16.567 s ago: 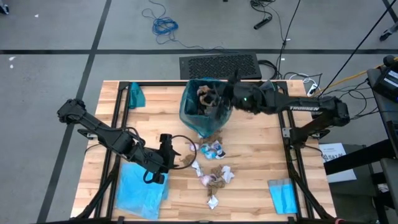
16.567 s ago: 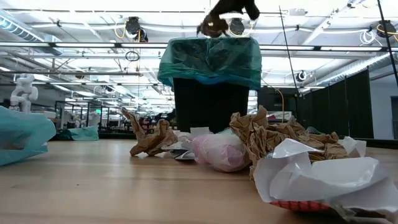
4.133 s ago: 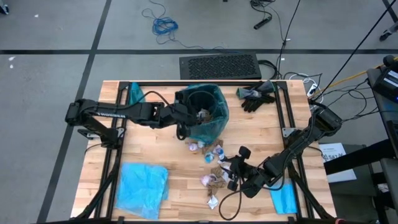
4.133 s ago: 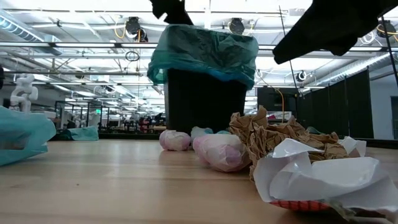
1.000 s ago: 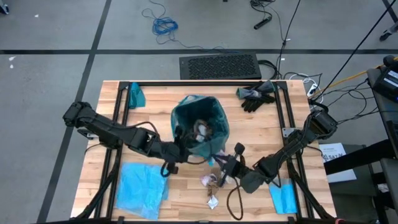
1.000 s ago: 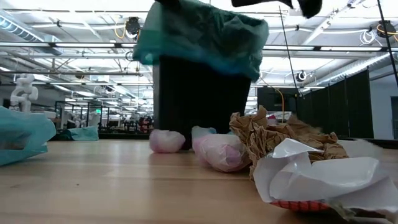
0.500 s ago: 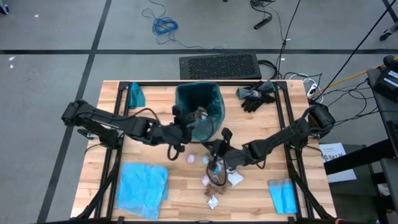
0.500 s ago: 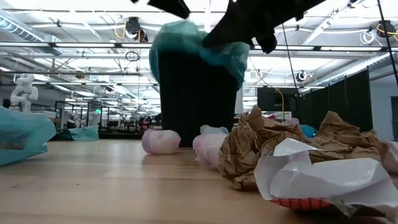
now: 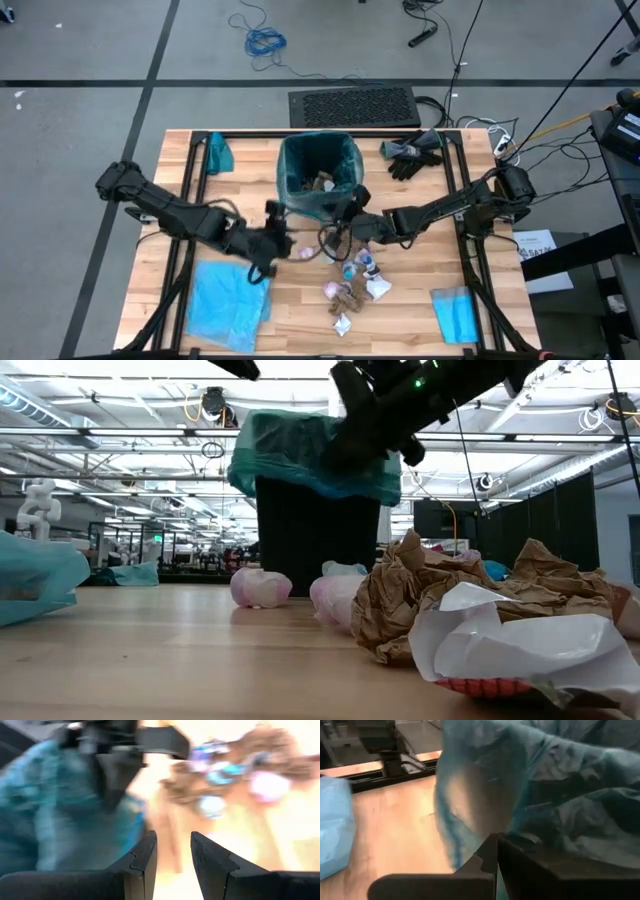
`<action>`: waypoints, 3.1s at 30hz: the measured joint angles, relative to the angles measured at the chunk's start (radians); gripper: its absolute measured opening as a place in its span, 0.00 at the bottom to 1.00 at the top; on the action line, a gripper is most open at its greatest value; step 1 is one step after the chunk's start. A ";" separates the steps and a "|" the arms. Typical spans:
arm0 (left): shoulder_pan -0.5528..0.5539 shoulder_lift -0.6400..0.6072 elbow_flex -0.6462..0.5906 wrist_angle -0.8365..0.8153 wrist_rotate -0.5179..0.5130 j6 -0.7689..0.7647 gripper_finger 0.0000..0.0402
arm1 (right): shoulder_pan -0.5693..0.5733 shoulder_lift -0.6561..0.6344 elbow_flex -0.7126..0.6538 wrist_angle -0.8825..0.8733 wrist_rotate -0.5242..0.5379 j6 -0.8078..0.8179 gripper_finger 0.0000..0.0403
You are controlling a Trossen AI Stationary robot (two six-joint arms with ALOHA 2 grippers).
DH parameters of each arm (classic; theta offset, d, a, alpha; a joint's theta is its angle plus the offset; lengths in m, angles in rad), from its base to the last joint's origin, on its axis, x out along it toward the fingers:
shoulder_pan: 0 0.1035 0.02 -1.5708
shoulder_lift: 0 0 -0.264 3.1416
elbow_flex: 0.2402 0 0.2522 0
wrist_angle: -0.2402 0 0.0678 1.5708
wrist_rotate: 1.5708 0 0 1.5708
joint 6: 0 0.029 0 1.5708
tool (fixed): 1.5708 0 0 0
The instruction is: Place trash/remove bag and relplace
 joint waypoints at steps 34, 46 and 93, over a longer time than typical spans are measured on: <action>0.194 0.271 -0.420 0.654 0.481 -0.099 0.35 | 0.316 -0.012 0.000 -0.121 -0.144 0.185 0.54; 0.179 0.200 -0.417 0.655 0.316 -0.065 0.41 | 0.328 -0.012 0.000 -0.117 -0.138 0.199 0.54; 0.025 0.133 -0.183 0.571 0.079 0.077 0.00 | 0.363 -0.012 0.000 -0.270 -0.137 0.317 0.54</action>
